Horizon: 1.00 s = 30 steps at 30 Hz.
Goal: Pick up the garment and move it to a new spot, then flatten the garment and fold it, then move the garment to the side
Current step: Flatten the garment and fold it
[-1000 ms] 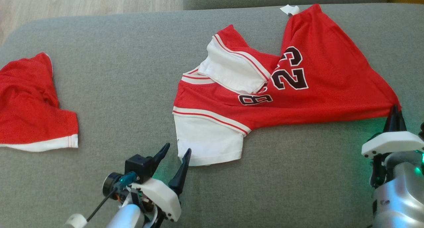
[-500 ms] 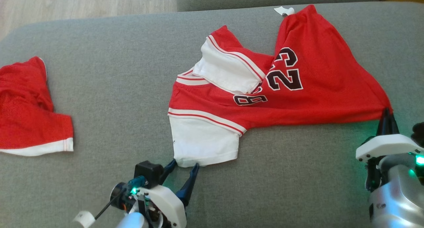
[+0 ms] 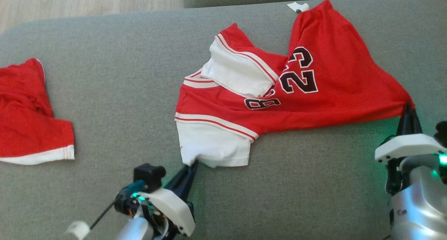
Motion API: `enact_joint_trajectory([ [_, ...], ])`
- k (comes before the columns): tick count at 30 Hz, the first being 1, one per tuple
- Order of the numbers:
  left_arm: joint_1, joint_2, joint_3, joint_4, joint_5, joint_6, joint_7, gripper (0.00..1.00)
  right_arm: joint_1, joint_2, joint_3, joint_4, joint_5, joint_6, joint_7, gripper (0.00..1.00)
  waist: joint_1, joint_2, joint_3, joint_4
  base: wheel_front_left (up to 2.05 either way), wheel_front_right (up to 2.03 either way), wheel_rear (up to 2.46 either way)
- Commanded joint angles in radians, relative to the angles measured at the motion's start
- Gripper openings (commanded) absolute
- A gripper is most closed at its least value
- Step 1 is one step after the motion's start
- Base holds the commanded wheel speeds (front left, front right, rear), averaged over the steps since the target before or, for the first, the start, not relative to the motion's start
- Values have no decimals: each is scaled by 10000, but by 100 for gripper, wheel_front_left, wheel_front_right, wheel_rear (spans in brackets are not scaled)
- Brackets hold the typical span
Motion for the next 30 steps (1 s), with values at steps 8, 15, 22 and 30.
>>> enact_joint_trajectory([
  [8,-706,273,871,-1343,-752,-54,-2021,0,-170,-33,751,-1220,253,73,-135,0,-1,0,-312,-3,0,0,0],
  [15,-1507,341,2054,-2622,-1609,-18,-3112,0,-367,-33,1997,-3240,958,73,309,0,-1,0,-720,-203,0,0,0],
  [22,-2447,372,3219,-4060,-1900,451,-3491,0,-541,-65,2883,-5904,1068,73,1237,0,-1,0,-1126,-423,0,0,0],
  [30,-3365,326,4136,-5951,-2168,1688,-2972,0,-678,-112,3134,-8856,1353,73,2557,0,-1,0,-1463,-611,0,0,0],
])
